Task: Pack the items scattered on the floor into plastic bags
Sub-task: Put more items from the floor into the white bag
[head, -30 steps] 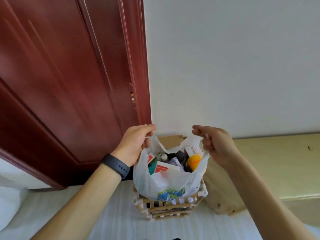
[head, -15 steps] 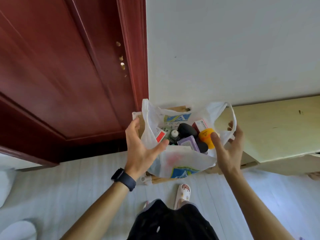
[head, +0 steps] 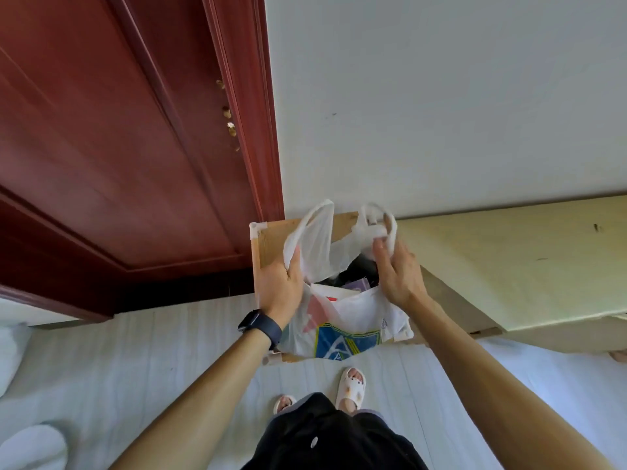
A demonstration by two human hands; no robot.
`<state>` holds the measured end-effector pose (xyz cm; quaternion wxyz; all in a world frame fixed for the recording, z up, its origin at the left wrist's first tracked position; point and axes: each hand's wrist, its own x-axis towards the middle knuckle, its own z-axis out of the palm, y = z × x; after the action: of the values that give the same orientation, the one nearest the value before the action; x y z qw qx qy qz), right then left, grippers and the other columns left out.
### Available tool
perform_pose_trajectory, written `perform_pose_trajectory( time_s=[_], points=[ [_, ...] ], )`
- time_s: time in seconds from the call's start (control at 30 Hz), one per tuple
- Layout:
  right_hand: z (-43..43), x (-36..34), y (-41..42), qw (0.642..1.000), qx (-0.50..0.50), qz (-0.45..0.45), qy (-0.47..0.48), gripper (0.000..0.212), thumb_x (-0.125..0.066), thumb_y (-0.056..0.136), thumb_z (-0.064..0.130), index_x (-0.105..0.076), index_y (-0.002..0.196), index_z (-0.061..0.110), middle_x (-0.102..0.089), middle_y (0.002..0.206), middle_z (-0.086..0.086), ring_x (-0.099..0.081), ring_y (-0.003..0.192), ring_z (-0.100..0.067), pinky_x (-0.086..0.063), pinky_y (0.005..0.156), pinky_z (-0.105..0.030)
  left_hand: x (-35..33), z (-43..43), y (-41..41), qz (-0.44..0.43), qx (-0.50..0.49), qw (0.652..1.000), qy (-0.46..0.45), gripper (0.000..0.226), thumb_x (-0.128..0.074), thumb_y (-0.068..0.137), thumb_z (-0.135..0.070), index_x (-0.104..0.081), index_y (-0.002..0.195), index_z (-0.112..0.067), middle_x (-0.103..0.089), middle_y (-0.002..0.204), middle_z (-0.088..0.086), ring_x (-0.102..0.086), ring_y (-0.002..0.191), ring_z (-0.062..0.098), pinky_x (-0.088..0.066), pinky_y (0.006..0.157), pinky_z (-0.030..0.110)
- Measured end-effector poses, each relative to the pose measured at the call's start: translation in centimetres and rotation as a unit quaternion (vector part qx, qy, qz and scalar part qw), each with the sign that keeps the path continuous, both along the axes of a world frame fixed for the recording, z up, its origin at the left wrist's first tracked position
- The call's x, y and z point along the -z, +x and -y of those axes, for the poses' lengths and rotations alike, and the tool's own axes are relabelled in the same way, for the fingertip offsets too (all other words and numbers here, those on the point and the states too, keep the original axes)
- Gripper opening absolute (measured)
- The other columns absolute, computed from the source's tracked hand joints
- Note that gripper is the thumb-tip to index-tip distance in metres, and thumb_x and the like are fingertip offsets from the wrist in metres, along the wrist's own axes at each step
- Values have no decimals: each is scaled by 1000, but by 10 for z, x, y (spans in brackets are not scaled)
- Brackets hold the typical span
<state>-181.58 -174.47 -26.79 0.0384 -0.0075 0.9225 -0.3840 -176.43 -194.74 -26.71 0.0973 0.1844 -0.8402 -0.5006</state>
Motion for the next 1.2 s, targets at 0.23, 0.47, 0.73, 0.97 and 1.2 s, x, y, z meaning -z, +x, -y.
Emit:
perform_pose_trajectory(
  time_s=[0.23,0.47,0.73,0.97,1.2],
  points=[
    [16,-25,-28,979,117,13,-164,69,-27,103,54,-48,49,19,-41,41,11,-39,43,-4,-32,47,-27,23,11,-39,104,-140,984,26,67,-22,99,-60,-38,148,-18,-62,126,17,-58,114,35,-45,90,33],
    [32,-10,-43,997,24,53,-59,57,-22,101,52,-61,80,17,-63,76,-7,-59,93,-24,-48,81,-37,11,-8,-37,236,138,946,-172,53,-31,97,-59,-67,87,-21,-69,88,3,-65,87,28,-45,71,33],
    [33,32,-60,977,-62,49,197,51,-31,102,48,-58,112,6,-71,98,-17,-65,94,-38,-45,79,-41,-8,-8,17,73,195,978,-11,86,-31,74,-89,-49,133,-30,-54,132,-17,-48,123,0,-38,106,35],
    [38,24,-57,967,-121,62,217,48,-34,101,52,-57,103,9,-66,92,-12,-63,89,-34,-34,69,-34,15,-14,19,-40,198,946,-255,45,-49,92,-57,-67,113,-22,-67,74,-8,-63,73,13,-49,79,41],
    [8,11,13,954,-270,-54,117,62,-23,98,56,-48,144,22,-38,153,-2,-28,143,-22,-21,116,-41,30,-15,-15,20,161,942,-295,46,-26,92,-38,-62,78,-13,-62,83,2,-55,90,25,-41,84,40]
  ],
)
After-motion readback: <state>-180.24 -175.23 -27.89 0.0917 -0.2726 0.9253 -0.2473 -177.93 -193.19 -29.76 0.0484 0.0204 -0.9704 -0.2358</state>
